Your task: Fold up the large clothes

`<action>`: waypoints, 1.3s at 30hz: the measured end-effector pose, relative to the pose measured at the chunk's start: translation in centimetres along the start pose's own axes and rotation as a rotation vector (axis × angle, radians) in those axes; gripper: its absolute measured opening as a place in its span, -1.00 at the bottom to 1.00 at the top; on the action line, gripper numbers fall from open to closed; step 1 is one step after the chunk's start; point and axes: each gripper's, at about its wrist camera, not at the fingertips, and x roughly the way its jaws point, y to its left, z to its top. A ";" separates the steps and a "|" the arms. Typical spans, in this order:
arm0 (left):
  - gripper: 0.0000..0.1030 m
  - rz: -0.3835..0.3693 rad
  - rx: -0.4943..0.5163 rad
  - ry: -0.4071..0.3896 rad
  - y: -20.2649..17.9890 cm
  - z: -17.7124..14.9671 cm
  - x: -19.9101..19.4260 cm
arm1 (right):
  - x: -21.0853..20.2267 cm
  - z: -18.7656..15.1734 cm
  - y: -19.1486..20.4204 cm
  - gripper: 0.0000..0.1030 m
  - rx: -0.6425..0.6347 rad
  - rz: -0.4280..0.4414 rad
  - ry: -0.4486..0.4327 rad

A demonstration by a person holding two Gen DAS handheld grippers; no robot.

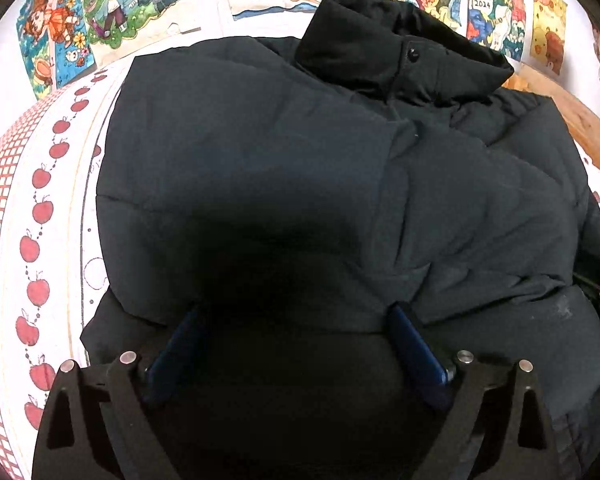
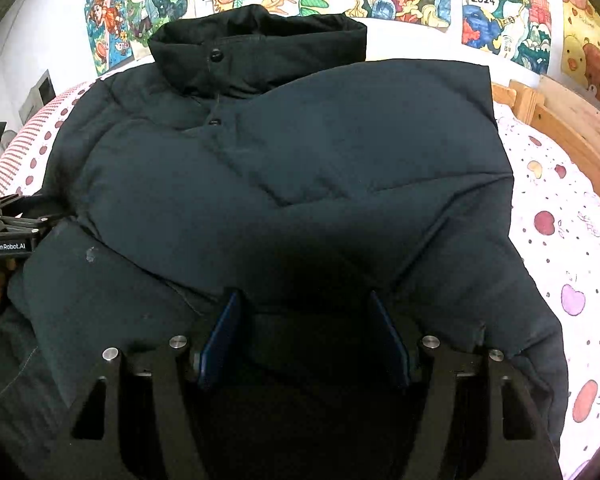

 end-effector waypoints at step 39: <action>-0.89 -0.209 0.065 -0.174 -2.4 21.8 2.0 | 3.3 22.6 3.7 -0.94 -0.260 0.073 -0.042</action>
